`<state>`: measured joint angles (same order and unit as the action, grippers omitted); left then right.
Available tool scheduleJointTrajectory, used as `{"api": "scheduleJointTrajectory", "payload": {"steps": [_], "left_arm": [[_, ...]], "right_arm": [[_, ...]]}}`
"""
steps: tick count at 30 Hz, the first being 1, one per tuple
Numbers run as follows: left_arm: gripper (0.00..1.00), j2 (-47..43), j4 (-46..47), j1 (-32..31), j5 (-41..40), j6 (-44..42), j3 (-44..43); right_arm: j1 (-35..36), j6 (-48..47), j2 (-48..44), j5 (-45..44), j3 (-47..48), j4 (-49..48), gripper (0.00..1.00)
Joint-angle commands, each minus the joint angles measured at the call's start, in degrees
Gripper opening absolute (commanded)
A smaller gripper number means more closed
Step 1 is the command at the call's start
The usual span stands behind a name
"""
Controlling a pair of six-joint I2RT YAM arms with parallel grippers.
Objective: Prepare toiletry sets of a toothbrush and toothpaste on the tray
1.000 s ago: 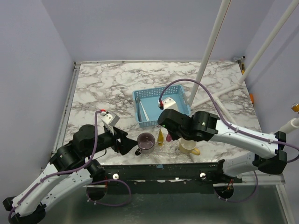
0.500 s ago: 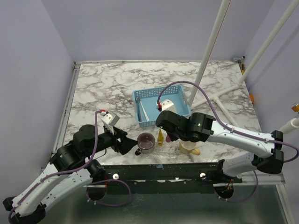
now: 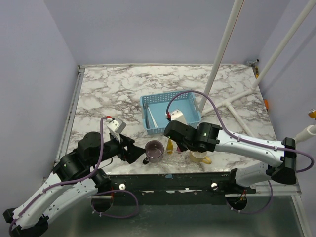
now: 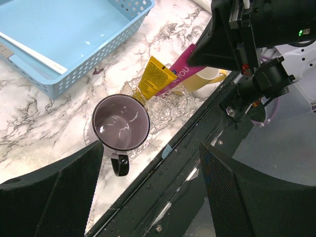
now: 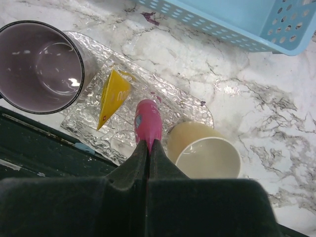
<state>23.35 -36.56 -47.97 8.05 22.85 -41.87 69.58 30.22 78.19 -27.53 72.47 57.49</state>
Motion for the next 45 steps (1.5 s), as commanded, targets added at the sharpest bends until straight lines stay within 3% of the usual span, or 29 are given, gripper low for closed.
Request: {"api": "scheduleJointTrajectory", "payload": {"steps": [1, 18, 40, 45], "left_arm": [[0.78, 0.1, -0.8, 0.1, -1.5, -0.6, 0.6], [0.78, 0.5, -1.0, 0.1, -1.8, -0.5, 0.5], [0.78, 0.9, -1.2, 0.0, -2.1, -0.7, 0.4], [0.78, 1.1, -1.2, 0.0, -2.1, -0.7, 0.4]], "right_arm": [[-0.9, 0.5, -1.1, 0.4, -1.9, -2.9, 0.01], [-6.1, -2.9, -0.9, 2.9, -4.7, -7.8, 0.01], [-7.1, -4.2, 1.3, 6.4, -7.1, -10.2, 0.01], [-7.2, -4.1, 1.5, 6.7, -7.4, -10.3, 0.08]]}}
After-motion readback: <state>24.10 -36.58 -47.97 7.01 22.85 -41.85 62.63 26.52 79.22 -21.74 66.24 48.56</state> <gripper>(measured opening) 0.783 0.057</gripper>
